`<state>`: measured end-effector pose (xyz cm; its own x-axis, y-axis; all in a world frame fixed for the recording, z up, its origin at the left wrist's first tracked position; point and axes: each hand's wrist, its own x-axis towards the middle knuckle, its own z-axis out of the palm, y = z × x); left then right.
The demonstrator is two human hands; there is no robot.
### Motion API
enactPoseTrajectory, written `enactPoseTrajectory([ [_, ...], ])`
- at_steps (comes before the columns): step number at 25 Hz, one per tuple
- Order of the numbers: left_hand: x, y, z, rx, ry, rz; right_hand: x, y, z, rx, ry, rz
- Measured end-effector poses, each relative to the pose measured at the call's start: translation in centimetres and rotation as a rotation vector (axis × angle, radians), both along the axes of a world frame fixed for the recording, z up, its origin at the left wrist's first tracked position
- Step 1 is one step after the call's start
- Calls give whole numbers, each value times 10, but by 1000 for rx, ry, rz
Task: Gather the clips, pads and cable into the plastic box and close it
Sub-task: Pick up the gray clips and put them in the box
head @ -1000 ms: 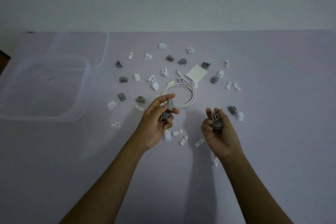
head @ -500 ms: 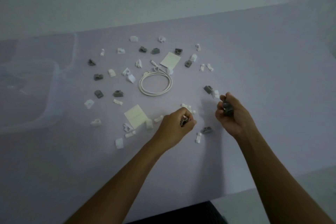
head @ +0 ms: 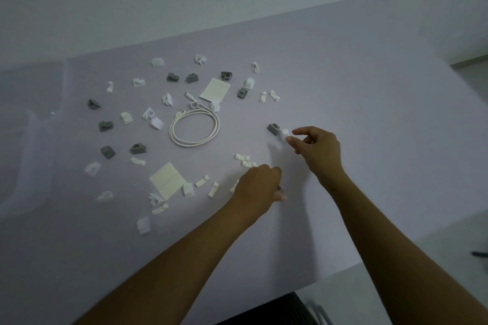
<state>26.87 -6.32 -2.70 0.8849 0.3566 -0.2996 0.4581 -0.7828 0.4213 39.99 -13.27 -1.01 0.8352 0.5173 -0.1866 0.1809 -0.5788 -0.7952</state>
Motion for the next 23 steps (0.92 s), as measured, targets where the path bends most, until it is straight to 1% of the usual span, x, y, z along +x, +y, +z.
enactPoseTrajectory([
  [2, 4, 1, -7, 9, -10, -2, 6, 15, -1, -113, -109, 83],
  [4, 7, 4, -11, -7, -27, 15, 12, 30, -3, -237, -153, 160],
  [6, 10, 10, -7, -40, -67, 90, 17, 44, -4, -362, -154, 229],
  [8, 9, 22, -2, -131, -158, 194, 19, 55, -2, -471, -171, 271],
  [11, 1, 39, 3, -270, -316, 309, 16, 68, 2, -548, -266, 273],
  [13, -4, 47, 6, -310, -391, 401, 15, 72, 1, -581, -317, 268],
  [15, -5, 55, 8, -331, -439, 519, 16, 73, -1, -555, -291, 256],
  [16, -4, 60, 9, -380, -457, 596, 18, 73, -1, -479, -209, 230],
  [17, -3, 65, 10, -485, -478, 686, 21, 72, 1, -342, -69, 184],
  [19, -1, 75, 13, -856, -573, 872, 25, 71, 9, 19, 342, 49],
  [20, -2, 79, 14, -1055, -639, 941, 26, 70, 13, 152, 547, -28],
  [22, -4, 86, 19, -1403, -774, 1016, 23, 69, 19, 321, 897, -154],
  [23, -5, 89, 22, -1536, -831, 1026, 20, 71, 20, 391, 1036, -187],
])
